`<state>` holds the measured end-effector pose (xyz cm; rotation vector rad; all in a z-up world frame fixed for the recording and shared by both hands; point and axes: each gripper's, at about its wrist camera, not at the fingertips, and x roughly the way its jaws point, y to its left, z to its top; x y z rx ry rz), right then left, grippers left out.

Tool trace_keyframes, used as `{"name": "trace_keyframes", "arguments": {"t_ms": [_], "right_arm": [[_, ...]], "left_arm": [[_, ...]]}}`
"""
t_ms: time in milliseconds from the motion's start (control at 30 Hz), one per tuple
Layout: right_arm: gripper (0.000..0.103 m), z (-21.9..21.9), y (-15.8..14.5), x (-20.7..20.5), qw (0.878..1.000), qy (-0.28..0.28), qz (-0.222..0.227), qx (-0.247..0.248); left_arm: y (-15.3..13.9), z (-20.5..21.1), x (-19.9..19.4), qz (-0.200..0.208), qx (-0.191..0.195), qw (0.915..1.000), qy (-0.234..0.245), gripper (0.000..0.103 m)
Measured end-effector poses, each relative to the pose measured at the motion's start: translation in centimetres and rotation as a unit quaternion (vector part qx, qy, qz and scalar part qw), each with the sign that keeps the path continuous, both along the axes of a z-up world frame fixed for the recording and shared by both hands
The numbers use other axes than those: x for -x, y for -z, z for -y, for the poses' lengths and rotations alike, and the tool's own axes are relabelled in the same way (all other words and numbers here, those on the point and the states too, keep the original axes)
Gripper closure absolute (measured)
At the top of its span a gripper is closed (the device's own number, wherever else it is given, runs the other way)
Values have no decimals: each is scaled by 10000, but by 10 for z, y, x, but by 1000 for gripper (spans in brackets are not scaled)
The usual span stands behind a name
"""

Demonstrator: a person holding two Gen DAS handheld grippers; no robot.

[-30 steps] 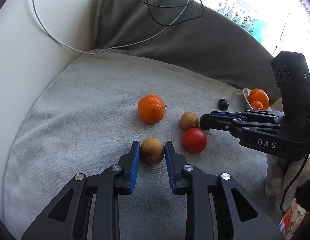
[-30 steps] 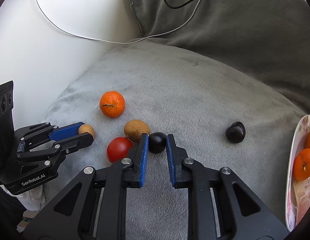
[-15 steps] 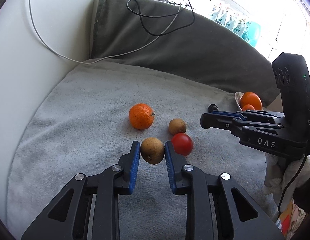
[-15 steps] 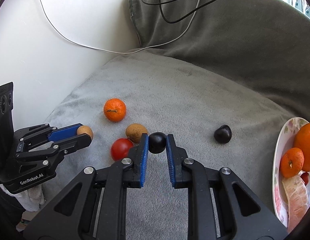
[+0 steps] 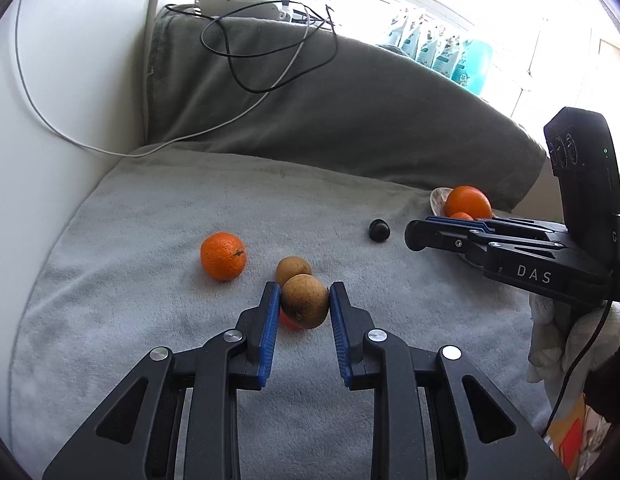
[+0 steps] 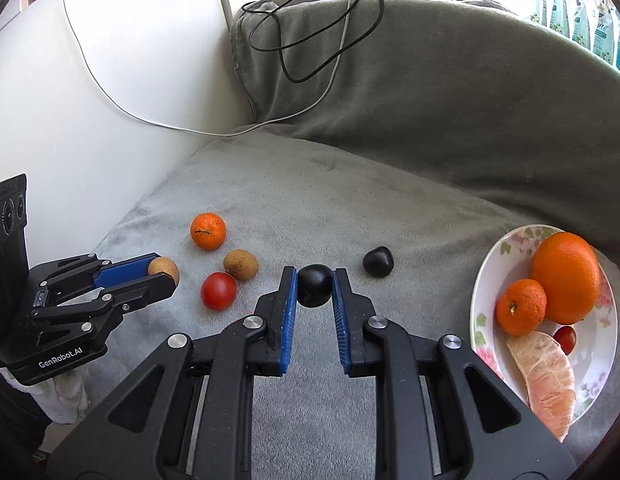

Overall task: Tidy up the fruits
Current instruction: 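Carry the dark cherry and kiwi in both tools over the plate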

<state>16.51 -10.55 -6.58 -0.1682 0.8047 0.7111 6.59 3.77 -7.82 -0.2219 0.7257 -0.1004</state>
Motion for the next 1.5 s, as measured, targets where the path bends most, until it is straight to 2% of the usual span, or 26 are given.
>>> {"name": "trace_keyframes", "arguments": {"t_ms": [500, 867, 1133, 1500], "right_arm": [[85, 70, -27, -3, 9980, 532, 280, -199], [85, 129, -35, -14, 9924, 1135, 352, -310], [85, 165, -35, -30, 9868, 1532, 360, -378], [85, 195, -17, -52, 9816, 1860, 169, -390]], "left_arm": [[-15, 47, -21, 163, 41, 9988, 456, 80], [-20, 84, -40, 232, 74, 9963, 825, 80], [-20, 117, -57, 212, 102, 9932, 1137, 80], [-15, 160, -72, 89, 126, 9881, 1528, 80]]}}
